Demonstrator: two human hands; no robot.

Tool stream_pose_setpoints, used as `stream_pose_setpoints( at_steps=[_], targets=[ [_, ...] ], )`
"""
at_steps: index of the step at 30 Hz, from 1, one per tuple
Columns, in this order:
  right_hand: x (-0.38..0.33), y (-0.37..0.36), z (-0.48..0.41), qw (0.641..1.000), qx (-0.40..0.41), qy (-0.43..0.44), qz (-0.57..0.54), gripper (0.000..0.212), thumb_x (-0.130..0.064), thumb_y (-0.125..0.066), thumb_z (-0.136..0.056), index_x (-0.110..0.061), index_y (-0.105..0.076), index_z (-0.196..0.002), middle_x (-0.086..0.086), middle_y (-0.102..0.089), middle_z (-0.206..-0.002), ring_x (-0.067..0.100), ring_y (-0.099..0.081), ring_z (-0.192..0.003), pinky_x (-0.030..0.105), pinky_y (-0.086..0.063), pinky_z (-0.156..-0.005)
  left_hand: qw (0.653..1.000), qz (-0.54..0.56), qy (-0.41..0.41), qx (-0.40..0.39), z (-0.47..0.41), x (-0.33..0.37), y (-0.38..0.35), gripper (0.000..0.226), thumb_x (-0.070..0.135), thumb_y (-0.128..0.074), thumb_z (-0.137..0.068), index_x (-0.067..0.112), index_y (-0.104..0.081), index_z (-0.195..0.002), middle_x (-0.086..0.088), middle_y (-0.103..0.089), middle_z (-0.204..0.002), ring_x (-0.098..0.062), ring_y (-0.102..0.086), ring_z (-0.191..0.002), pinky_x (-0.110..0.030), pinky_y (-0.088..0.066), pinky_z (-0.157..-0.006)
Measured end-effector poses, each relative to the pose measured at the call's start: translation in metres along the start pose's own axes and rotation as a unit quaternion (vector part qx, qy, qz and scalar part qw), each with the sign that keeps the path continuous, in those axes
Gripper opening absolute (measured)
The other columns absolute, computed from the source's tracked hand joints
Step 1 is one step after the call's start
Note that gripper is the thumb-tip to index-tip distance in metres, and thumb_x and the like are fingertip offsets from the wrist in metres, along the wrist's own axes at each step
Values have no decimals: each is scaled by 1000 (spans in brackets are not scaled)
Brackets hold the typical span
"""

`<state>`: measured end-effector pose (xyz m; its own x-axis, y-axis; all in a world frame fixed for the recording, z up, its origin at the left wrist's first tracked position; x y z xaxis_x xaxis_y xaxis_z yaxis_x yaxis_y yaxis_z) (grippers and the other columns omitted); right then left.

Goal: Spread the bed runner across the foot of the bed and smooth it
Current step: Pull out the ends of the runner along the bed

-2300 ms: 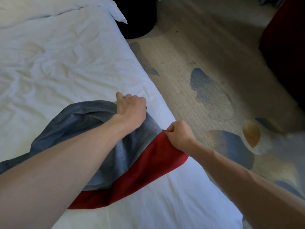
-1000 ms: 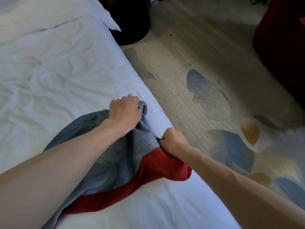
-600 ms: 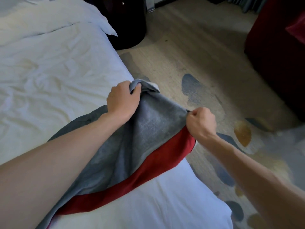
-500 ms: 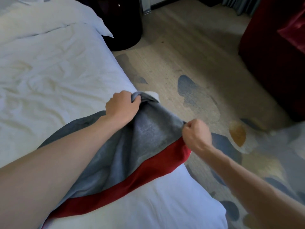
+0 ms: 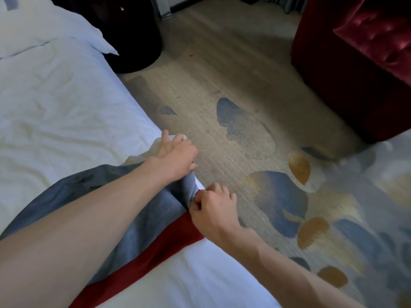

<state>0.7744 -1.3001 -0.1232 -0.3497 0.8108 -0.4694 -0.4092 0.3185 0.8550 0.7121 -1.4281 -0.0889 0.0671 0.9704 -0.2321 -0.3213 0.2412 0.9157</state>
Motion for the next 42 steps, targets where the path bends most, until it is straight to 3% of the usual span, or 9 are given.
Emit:
stream_pose_setpoints(
  at_steps=[8,14,17,25,30,34,36,39,42],
  targets=[
    [13,-2,-34,988,-150,34,-28,27,-22,-45,-88,-5,-66,-89,18,-57,-108,35,-45,-107,35,-37,-86,997,5,31,75,-5,-10,-11,15,30,-47,-93,28,-61,-92,6,-56,-97,-17,-49,-100,-35,-27,-82],
    [42,-14,-52,971,-179,-133,-92,21,-12,-49,-88,-6,-50,-108,11,-53,-102,26,-52,-91,31,-41,-68,931,242,146,230,4,-32,-3,19,29,-48,-94,21,-46,-76,4,-53,-78,-23,-51,-73,-33,-28,-70],
    [54,-18,-55,961,-182,-186,-98,3,-9,-45,-84,-10,-48,-83,5,-49,-81,18,-48,-71,30,-40,-61,892,308,195,267,8,-42,3,19,27,-50,-93,19,-51,-76,6,-50,-73,-19,-42,-66,-32,-31,-65],
    [67,-23,-33,943,-290,-127,-100,32,0,-40,-78,-14,-43,-49,-2,-44,-51,11,-39,-46,16,-30,-32,845,378,188,329,3,-40,26,18,30,-49,-93,15,-57,-86,-3,-64,-76,-29,-59,-74,-40,-46,-70],
    [75,-19,-27,964,-126,-164,-166,36,-12,-45,-84,-13,-38,-49,2,-45,-54,21,-43,-55,26,-31,-46,829,399,196,340,0,-35,32,17,32,-46,-94,18,-53,-85,5,-58,-71,-22,-57,-72,-37,-44,-69],
    [108,11,-21,914,84,-293,-266,33,-24,-41,-92,-16,-67,-73,7,-58,-67,28,-57,-72,28,-36,-62,799,396,246,379,-7,-52,43,15,31,-45,-93,20,-50,-83,9,-54,-74,-17,-49,-71,-30,-34,-68],
    [120,21,-18,893,147,-328,-272,30,-21,-38,-93,-18,-60,-72,8,-55,-69,32,-57,-78,32,-37,-66,786,399,272,387,-13,-61,46,14,30,-45,-92,20,-50,-84,7,-55,-79,-19,-49,-75,-30,-34,-70],
    [127,13,-10,858,163,-380,-306,25,-19,-38,-92,-5,-58,-88,17,-61,-83,36,-57,-83,38,-40,-67,796,404,308,329,-26,-66,39,16,28,-45,-92,16,-54,-86,-2,-62,-90,-27,-55,-87,-32,-36,-73],
    [129,-4,3,805,140,-453,-356,19,-16,-45,-90,1,-50,-97,20,-58,-88,38,-59,-85,43,-46,-70,846,389,300,207,-35,-58,20,18,27,-47,-92,14,-59,-96,-10,-64,-103,-35,-56,-96,-35,-41,-77]
  ],
)
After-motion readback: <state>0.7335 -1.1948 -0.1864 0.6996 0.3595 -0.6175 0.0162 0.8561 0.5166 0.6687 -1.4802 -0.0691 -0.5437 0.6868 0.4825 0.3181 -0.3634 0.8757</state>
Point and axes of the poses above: each hand's wrist, its own z-axis away from the middle knuckle, its own y-axis out of the back of the hand, x = y × z, the point moved 3 cm from there along -z, towards the middle knuckle
